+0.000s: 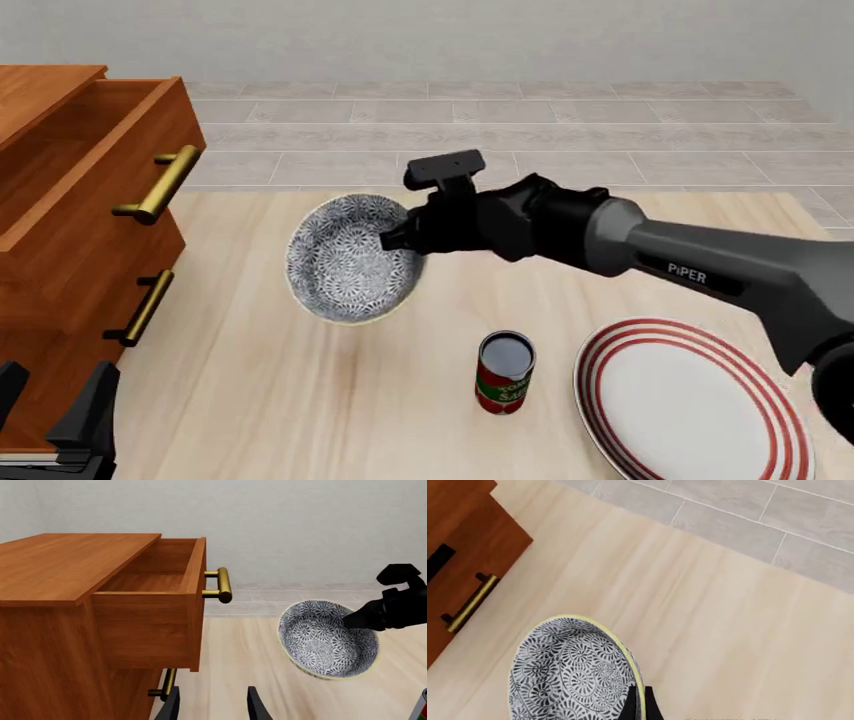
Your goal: Put the bowl on the plate.
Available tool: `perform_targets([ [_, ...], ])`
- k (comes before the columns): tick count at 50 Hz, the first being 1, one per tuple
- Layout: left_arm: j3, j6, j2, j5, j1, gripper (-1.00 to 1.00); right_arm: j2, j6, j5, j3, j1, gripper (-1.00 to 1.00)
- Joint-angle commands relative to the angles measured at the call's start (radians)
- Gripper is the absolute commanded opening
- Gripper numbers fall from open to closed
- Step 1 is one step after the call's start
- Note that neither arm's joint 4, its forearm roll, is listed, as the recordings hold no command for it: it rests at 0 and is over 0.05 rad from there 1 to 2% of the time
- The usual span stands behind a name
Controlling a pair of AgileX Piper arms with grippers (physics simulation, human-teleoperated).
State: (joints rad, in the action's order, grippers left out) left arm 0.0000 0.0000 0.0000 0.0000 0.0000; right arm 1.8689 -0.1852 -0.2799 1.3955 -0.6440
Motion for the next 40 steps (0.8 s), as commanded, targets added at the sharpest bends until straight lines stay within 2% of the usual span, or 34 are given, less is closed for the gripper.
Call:
perform_targets([
  [1, 0.000, 0.000, 0.000, 0.000, 0.000, 1.00, -0.067, -0.051, 0.033, -0.045, 0.029, -1.00],
  [10, 0.000, 0.000, 0.000, 0.000, 0.000, 1.00, -0.127, -0.069, 0.052, -0.103, 0.052, -1.00],
  [40, 0.000, 0.000, 0.000, 0.000, 0.000, 1.00, -0.392, -0.100, 0.081, -0.346, 0.227, -1.00],
])
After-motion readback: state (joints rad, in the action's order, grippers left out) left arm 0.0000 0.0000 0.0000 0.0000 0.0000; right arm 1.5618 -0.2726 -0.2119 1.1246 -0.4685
